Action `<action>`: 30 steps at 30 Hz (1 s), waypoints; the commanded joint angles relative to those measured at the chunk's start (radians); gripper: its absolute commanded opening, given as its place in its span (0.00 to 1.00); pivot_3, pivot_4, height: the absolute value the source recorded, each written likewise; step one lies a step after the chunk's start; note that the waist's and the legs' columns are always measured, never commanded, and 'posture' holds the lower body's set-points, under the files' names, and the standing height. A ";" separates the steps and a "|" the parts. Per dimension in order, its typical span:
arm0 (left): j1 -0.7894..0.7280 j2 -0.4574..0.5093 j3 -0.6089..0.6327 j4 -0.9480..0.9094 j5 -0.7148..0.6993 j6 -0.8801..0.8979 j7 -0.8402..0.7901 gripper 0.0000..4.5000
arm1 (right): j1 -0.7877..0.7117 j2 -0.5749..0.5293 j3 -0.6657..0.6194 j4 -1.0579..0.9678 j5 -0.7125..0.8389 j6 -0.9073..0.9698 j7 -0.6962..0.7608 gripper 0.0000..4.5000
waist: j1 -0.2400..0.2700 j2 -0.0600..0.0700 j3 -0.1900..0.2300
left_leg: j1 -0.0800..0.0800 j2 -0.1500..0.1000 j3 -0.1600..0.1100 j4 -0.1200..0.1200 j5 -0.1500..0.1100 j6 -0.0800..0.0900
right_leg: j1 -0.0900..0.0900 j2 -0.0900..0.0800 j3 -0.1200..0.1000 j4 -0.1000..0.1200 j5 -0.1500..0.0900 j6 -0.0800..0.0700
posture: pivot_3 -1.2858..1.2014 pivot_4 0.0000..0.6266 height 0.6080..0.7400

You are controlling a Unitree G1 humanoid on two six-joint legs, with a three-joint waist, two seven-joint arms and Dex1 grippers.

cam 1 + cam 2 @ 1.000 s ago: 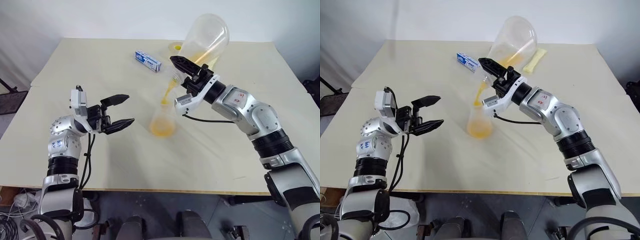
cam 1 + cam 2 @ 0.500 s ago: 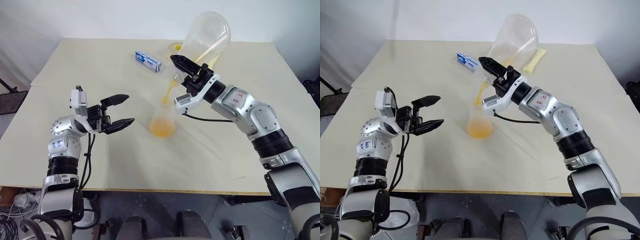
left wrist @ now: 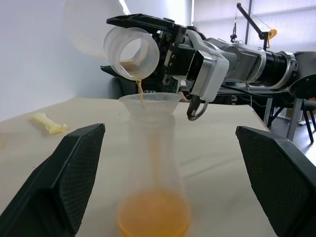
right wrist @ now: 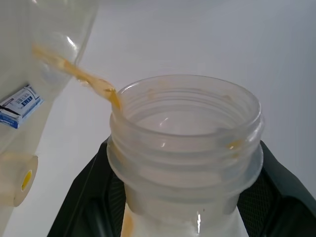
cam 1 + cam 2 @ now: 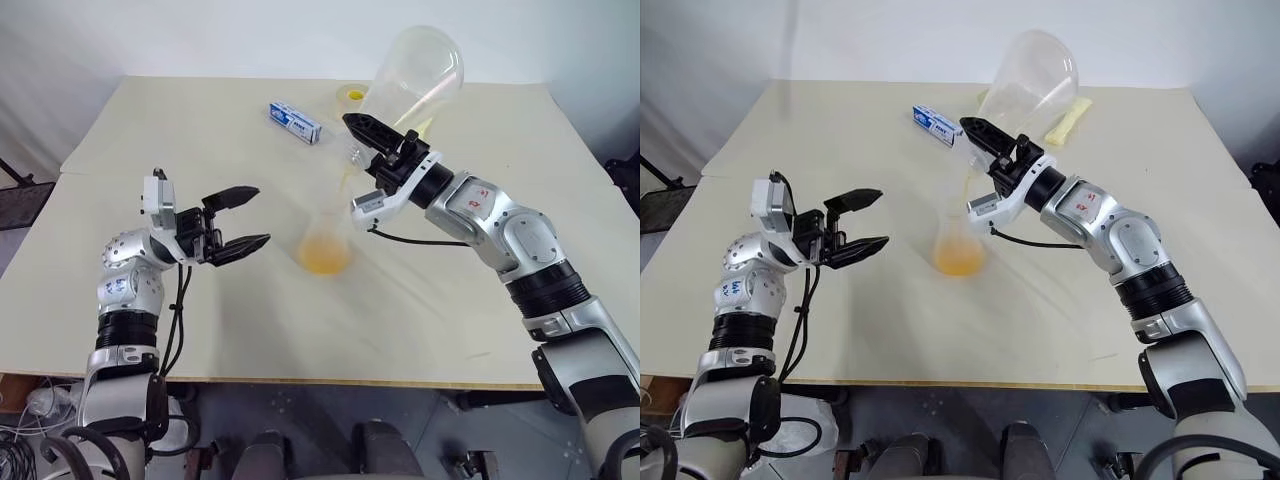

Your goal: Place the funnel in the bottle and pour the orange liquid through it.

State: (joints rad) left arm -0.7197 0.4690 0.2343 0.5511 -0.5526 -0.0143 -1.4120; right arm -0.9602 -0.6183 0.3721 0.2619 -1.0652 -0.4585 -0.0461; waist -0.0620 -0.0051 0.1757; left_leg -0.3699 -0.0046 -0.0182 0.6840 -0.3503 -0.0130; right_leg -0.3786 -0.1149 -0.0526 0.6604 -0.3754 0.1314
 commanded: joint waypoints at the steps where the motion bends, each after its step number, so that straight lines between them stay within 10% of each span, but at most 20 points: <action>1: -0.022 0.001 0.007 -0.001 -0.005 -0.019 -0.005 1.00 | -0.021 -0.017 -0.009 -0.035 0.002 -0.005 -0.026 0.55 | 0.000 0.000 0.000 | 0.000 0.000 0.000 0.000 0.000 0.000 | 0.000 0.000 0.000 0.000 0.000 0.000 | 0.52 0.24 1.00; 12: -0.024 0.003 0.006 0.007 0.000 -0.030 0.002 1.00 | -0.018 -0.017 -0.011 -0.038 0.046 -0.026 -0.022 0.55 | 0.000 0.000 0.000 | 0.000 0.000 0.000 0.000 0.000 0.000 | 0.000 0.000 0.000 0.000 0.000 0.000 | 0.52 0.24 1.00; 30: -0.016 -0.013 -0.005 0.015 0.025 -0.062 0.041 1.00 | 0.077 0.057 -0.162 -0.070 0.527 0.029 0.210 0.55 | 0.000 0.000 0.000 | 0.000 0.000 0.000 0.000 0.000 0.000 | 0.000 0.000 0.000 0.000 0.000 0.000 | 0.52 0.24 1.00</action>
State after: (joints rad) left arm -0.7234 0.4518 0.2221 0.5694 -0.5282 -0.0649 -1.3761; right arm -0.8782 -0.5685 0.2612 0.2389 -0.6136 -0.4658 0.1303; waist -0.0617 -0.0053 0.1757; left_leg -0.3699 -0.0041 -0.0183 0.6843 -0.3503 -0.0130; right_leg -0.3782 -0.1149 -0.0531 0.6604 -0.3754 0.1314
